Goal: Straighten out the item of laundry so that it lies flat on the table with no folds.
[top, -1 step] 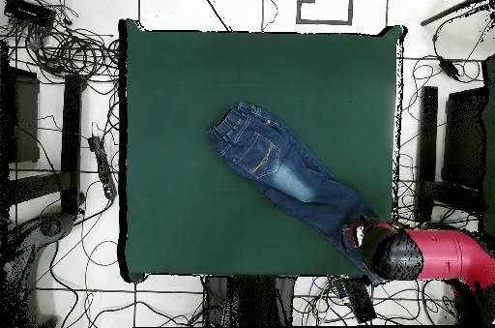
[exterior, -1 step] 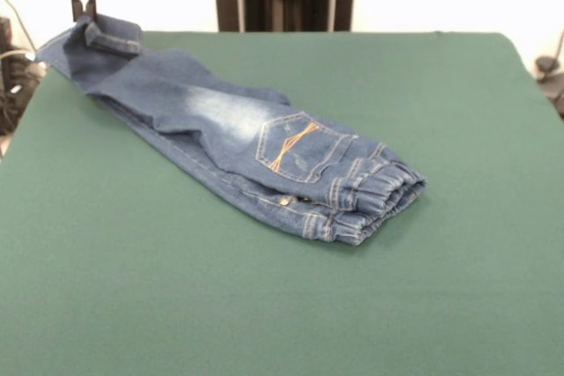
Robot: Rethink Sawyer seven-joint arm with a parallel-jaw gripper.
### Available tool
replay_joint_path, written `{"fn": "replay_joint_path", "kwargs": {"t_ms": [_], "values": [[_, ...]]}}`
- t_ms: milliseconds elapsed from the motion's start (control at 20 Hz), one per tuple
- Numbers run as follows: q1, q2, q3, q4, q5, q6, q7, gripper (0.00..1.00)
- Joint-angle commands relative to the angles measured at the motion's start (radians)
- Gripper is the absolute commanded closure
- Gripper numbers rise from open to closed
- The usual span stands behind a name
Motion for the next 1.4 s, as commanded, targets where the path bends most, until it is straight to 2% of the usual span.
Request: {"fn": "replay_joint_path", "kwargs": {"t_ms": [50,1400], "values": [[0.016,0.002,0.119,0.085,-0.017,0.104,-0.359,1.00],[-0.056,-0.047,0.113,0.123,0.006,0.129,-0.508,1.00]]}}
